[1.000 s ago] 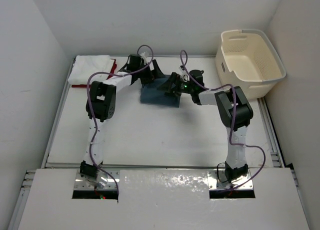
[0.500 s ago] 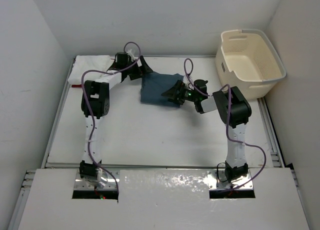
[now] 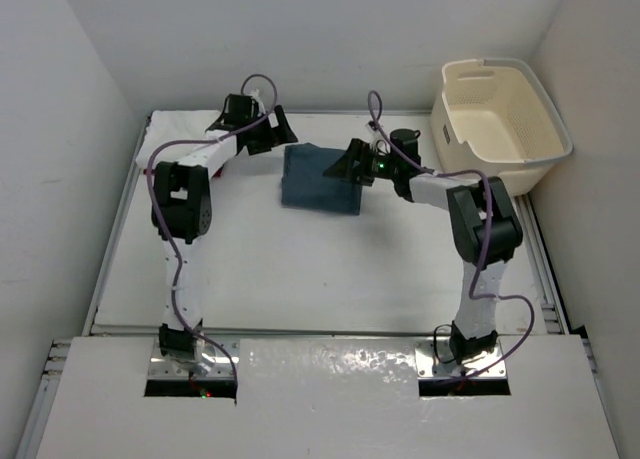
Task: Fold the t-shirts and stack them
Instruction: Put the neatly folded tshirt into the corner of the board with the left arm
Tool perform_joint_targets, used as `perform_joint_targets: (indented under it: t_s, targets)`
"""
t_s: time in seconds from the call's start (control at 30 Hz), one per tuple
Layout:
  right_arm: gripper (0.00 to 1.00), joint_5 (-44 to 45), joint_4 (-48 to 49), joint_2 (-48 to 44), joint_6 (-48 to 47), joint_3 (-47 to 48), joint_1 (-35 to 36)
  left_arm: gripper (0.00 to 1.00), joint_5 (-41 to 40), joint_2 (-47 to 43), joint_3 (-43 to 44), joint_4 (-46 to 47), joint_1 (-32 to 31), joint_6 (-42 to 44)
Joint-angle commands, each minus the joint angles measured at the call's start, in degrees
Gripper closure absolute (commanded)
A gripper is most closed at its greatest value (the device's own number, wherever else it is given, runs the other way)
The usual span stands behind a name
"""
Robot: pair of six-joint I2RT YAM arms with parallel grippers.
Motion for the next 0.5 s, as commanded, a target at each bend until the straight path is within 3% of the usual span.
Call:
perform_joint_targets:
  t_s: [0.0,0.17,0.47]
  targets:
    - [0.01,2.02,-3.73,-7.00,-7.42,-0.95,-0.30,0.00,-2.54,-8.50,-5.09,-4.51,-1.02,4.80]
    - [0.01,7.20,-9.68,-12.37,-12.67,-4.05,-0.30,0.00,-3.51,-12.29,-13.53,-3.54,-4.36,8.24]
    - [0.01,10.73,-16.10,-20.46,-18.75,-6.77,-0.39,0.02,-4.91,-9.39,-13.55,-5.39,-5.68,8.24]
